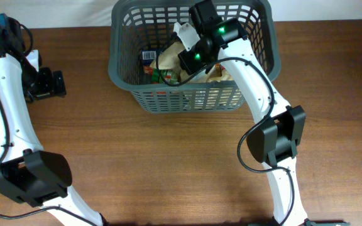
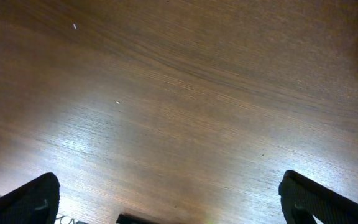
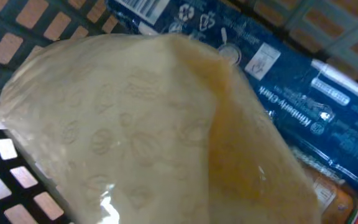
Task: Pack container
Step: 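Lower the pouch into the basket and release it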
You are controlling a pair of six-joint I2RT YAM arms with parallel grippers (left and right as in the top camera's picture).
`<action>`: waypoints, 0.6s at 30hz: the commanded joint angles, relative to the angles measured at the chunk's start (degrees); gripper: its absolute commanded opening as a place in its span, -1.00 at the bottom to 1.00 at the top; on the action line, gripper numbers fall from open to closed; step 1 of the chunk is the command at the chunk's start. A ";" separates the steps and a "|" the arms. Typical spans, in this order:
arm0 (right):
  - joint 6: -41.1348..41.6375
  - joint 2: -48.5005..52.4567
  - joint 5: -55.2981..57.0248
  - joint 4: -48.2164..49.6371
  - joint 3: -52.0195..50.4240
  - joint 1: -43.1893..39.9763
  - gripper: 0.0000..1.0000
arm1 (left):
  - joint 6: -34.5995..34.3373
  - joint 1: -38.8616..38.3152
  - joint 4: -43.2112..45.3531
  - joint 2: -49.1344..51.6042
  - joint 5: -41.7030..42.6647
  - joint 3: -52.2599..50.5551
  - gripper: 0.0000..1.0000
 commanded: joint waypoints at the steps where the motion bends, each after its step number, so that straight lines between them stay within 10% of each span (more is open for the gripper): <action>1: -0.44 -0.37 0.52 -0.31 1.29 -0.15 0.98 | -0.59 0.20 0.11 -0.46 -0.44 -0.24 0.98; 8: 2.71 -6.05 3.17 -3.30 8.96 -1.92 0.99 | -0.59 0.20 0.11 -0.46 -0.44 -0.22 0.98; 12: 2.84 -12.20 11.37 -4.90 17.81 -3.15 0.18 | -0.59 0.20 0.11 -0.46 -0.44 -0.22 0.99; 18: 3.04 -21.62 26.23 -6.25 23.76 -6.95 0.20 | -0.59 0.20 0.11 -0.46 -0.44 -0.24 0.99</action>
